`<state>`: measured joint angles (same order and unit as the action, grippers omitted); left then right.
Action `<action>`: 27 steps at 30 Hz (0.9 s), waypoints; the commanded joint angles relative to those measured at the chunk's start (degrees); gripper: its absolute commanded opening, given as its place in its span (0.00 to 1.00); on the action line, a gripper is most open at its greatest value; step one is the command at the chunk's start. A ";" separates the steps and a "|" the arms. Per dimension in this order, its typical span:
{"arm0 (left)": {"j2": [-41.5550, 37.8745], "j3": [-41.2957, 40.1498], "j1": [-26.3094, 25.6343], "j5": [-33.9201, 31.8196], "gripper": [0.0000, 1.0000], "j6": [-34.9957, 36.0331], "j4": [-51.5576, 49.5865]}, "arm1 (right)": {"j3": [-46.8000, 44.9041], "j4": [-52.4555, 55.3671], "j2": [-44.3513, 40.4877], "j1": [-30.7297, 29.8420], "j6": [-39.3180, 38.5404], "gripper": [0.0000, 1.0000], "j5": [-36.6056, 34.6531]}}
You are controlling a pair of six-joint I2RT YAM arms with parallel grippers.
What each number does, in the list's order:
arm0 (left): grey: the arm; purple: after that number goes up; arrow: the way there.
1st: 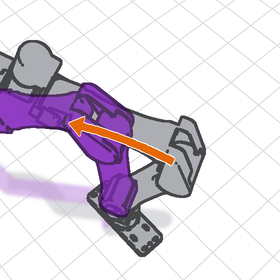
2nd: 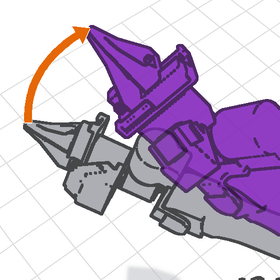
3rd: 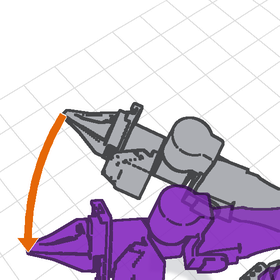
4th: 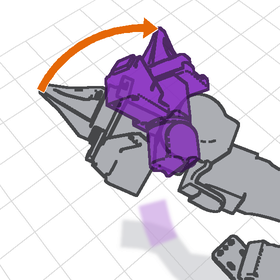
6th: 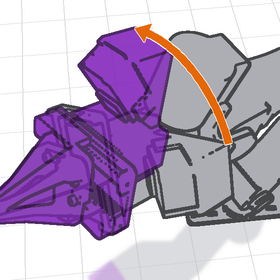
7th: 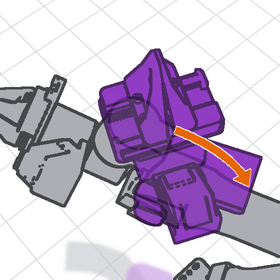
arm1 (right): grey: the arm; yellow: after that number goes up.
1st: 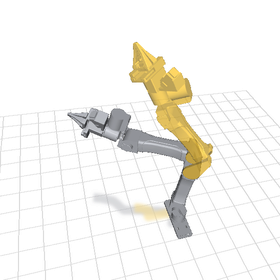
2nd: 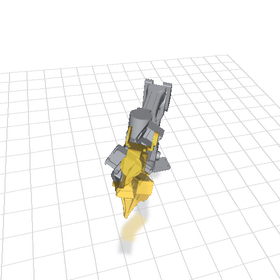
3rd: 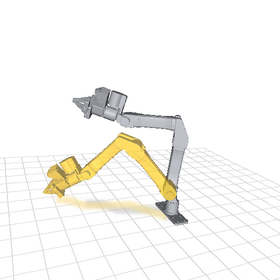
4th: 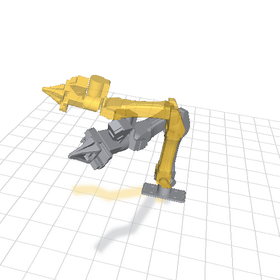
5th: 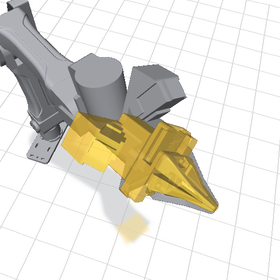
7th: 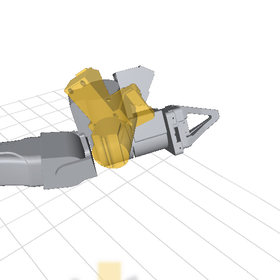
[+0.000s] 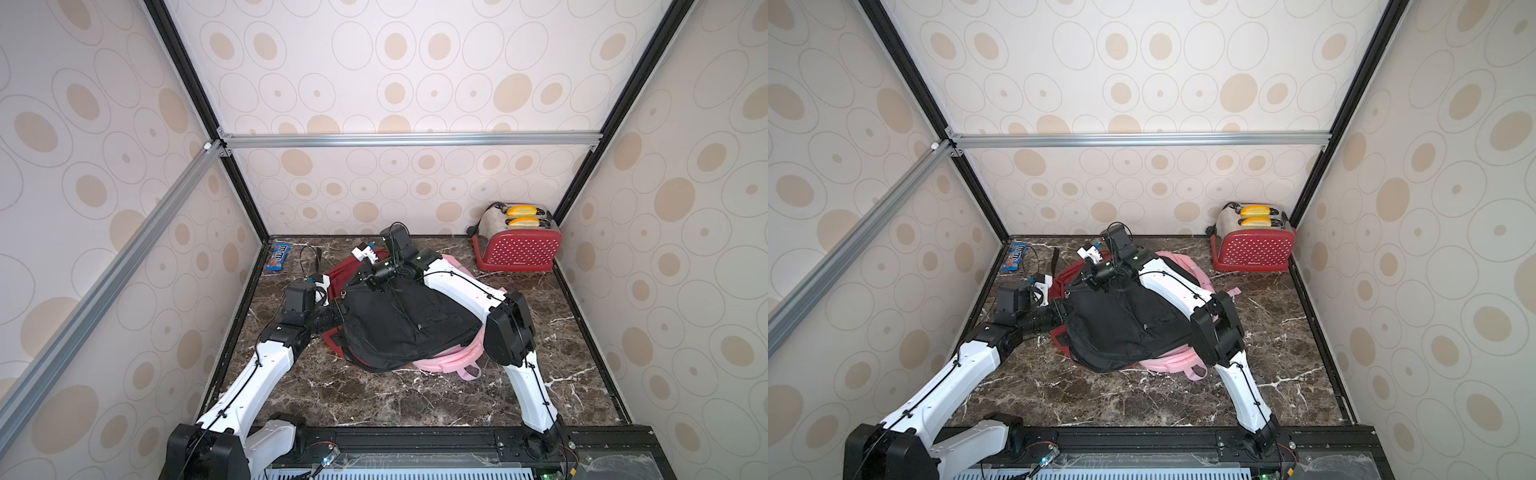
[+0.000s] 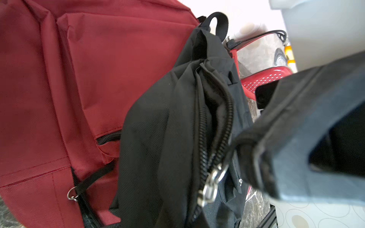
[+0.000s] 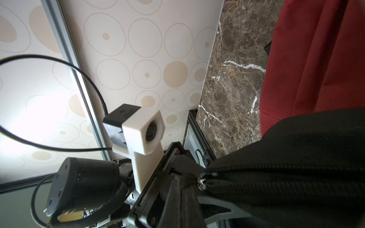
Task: Zip up the backpack
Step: Zip the zipper on the backpack.
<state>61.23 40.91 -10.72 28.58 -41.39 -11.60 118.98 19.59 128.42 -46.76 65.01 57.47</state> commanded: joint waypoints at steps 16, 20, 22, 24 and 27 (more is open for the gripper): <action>-1.81 -2.74 0.18 -0.19 0.00 -2.11 -2.02 | -2.62 -6.22 0.77 7.12 0.28 0.00 -2.13; -1.66 -2.95 0.18 -0.52 0.00 -2.15 -1.88 | -2.96 -6.67 1.28 7.24 0.03 0.00 -1.67; -1.56 -2.59 0.26 -0.88 0.00 -2.09 -2.53 | -2.74 -6.69 1.56 7.22 -0.22 0.00 -1.19; -1.46 -1.61 0.28 -1.28 0.37 -1.45 -4.09 | -2.61 -5.62 1.44 7.23 -1.38 0.00 -1.10; -1.85 1.31 0.35 -2.75 0.61 0.52 -7.99 | -3.64 -5.11 0.43 7.11 -2.55 0.00 -0.78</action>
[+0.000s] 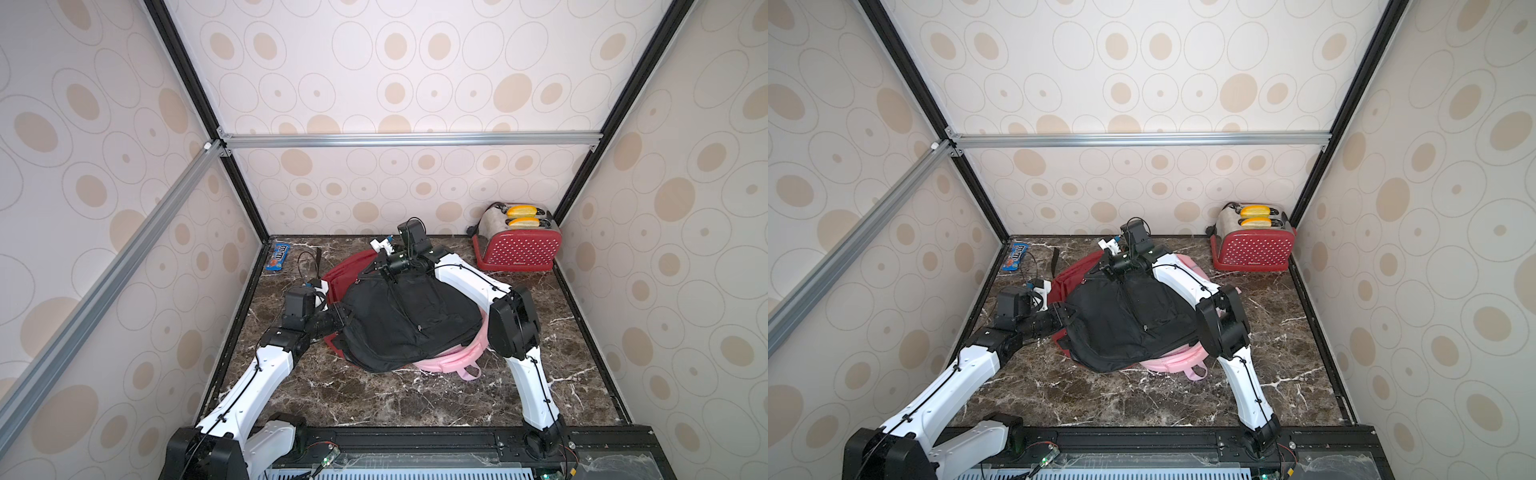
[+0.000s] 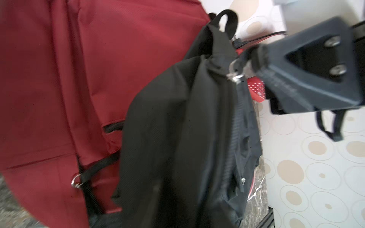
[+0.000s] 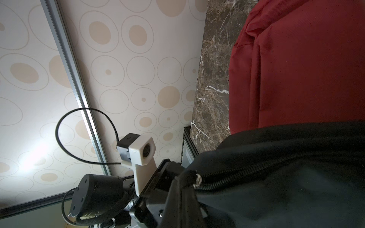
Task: Zip up the backpack
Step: Zip the zipper on the backpack.
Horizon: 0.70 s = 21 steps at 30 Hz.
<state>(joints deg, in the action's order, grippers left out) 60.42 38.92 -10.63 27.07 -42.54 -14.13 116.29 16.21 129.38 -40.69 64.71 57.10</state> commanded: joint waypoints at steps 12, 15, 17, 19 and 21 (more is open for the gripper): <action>7.45 15.64 1.93 -1.84 0.68 6.67 -11.97 | -6.32 -3.95 -3.62 -1.06 -3.74 0.00 0.77; 10.40 17.17 2.09 -0.35 0.68 6.02 -10.06 | -6.95 -5.39 -3.45 -1.08 -2.96 0.00 1.15; 12.41 17.76 2.15 0.88 0.68 5.73 -8.83 | -6.75 -5.76 -3.26 -1.13 -2.83 0.00 1.35; 13.97 17.60 2.20 1.89 0.67 5.29 -7.31 | -6.26 -5.66 -3.02 -1.07 -2.74 0.00 1.39; 14.98 17.69 2.20 2.70 0.60 5.36 -6.61 | -5.44 -4.92 -2.74 -1.14 -3.00 0.00 1.49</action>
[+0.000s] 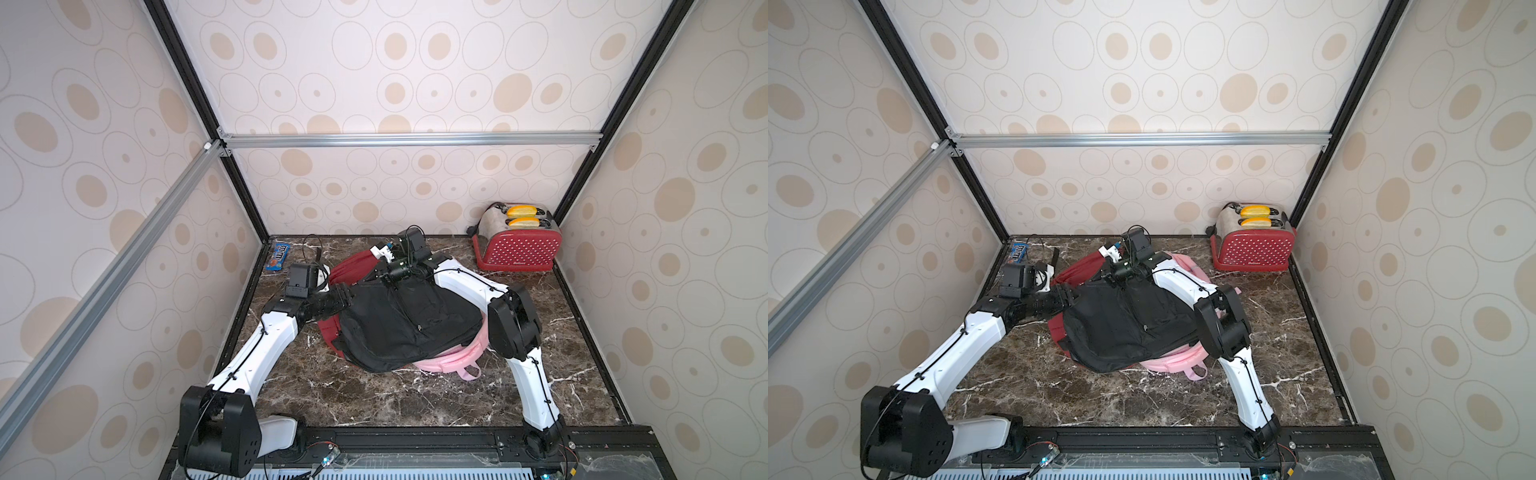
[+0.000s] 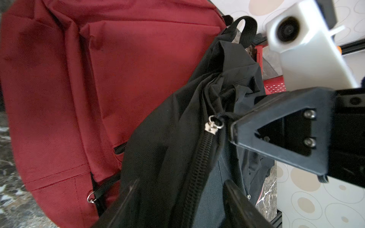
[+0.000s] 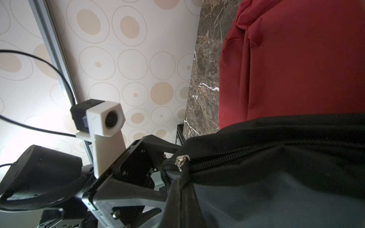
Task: Zip up the backpack
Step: Zip the zipper on the backpack.
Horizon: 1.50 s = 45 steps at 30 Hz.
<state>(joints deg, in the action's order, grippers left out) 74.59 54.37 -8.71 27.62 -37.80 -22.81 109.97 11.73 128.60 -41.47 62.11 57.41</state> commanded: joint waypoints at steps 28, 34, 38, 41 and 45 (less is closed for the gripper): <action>-4.27 -3.74 0.56 1.57 0.00 -1.32 3.56 | 7.05 0.65 3.78 4.87 0.91 0.00 1.05; -4.06 -3.41 0.70 1.56 0.00 -1.22 3.56 | 6.38 2.05 4.01 7.02 -1.05 0.00 0.78; -4.14 -3.31 0.71 1.32 0.00 -0.88 3.35 | 5.42 1.86 4.37 8.34 -1.37 0.00 0.69; -4.03 -3.24 1.02 1.35 0.00 -0.69 3.07 | 5.73 2.17 5.18 8.99 -1.98 0.00 0.64; -3.92 -3.13 1.29 1.65 0.00 -0.52 3.03 | 6.83 3.04 7.09 9.85 -2.56 0.00 0.80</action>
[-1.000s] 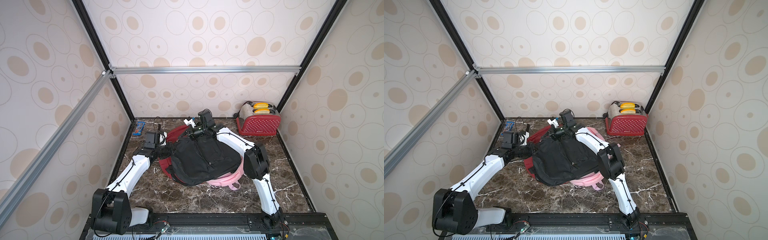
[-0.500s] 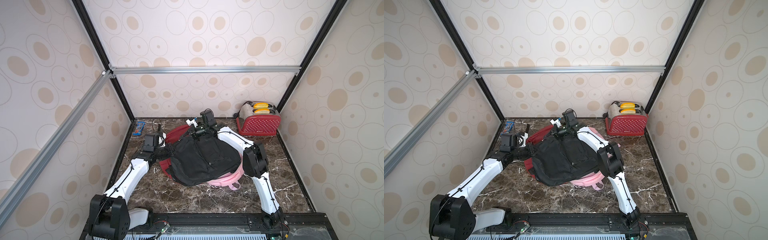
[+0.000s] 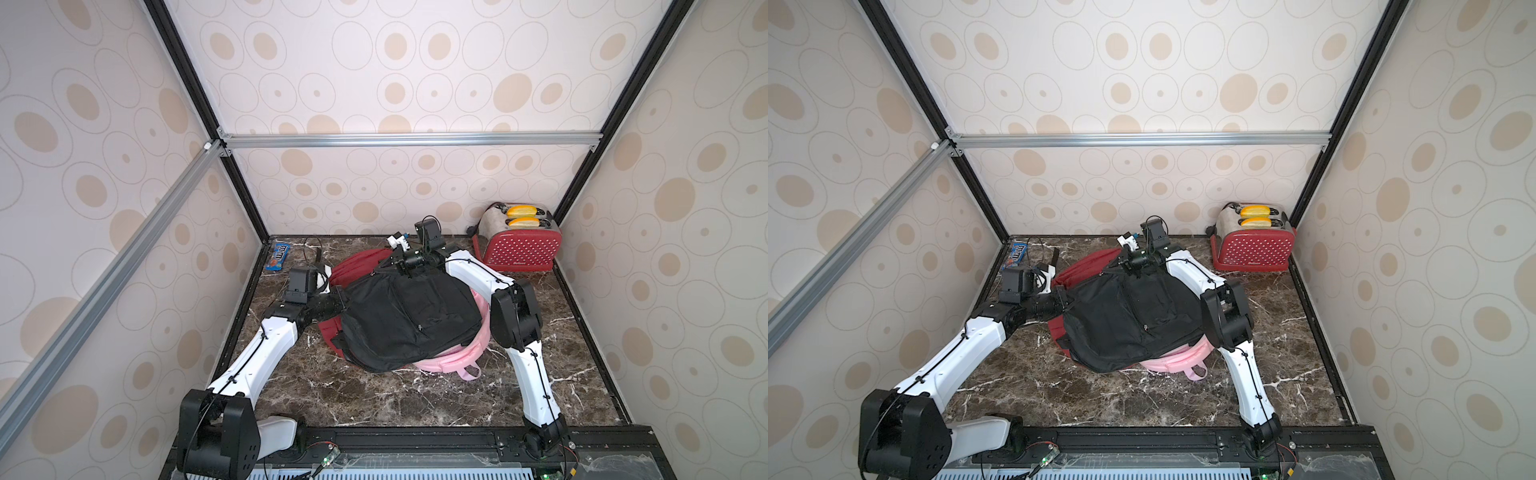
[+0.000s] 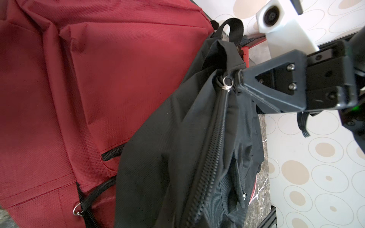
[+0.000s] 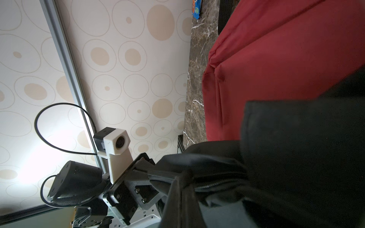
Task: Zip up the backpack
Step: Zip the zipper on the backpack.
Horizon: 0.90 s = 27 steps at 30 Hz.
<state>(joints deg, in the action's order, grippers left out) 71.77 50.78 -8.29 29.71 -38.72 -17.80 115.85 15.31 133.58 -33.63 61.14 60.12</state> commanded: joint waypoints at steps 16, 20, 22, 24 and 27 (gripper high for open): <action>-1.36 -0.16 1.92 0.08 0.00 0.48 -1.94 | 5.08 4.45 5.10 5.25 -5.90 0.00 -3.52; -0.48 -0.77 2.00 0.06 0.00 -0.17 -0.86 | 9.66 3.27 4.84 3.53 -6.54 0.05 -0.71; -0.03 -0.93 2.09 0.26 0.00 -0.46 -0.67 | 10.93 2.13 3.42 2.70 -6.97 0.19 0.32; -0.09 -1.29 2.22 -0.16 0.00 -1.19 -0.10 | 10.57 0.80 0.80 2.60 -7.64 0.32 0.89; 0.07 -0.95 2.58 -0.41 0.00 -1.82 -0.28 | 7.54 0.86 -5.65 2.85 -11.32 0.49 0.10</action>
<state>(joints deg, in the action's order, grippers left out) 71.85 49.41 -6.52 30.30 -39.40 -17.93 124.22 18.00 135.20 -31.20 53.52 60.75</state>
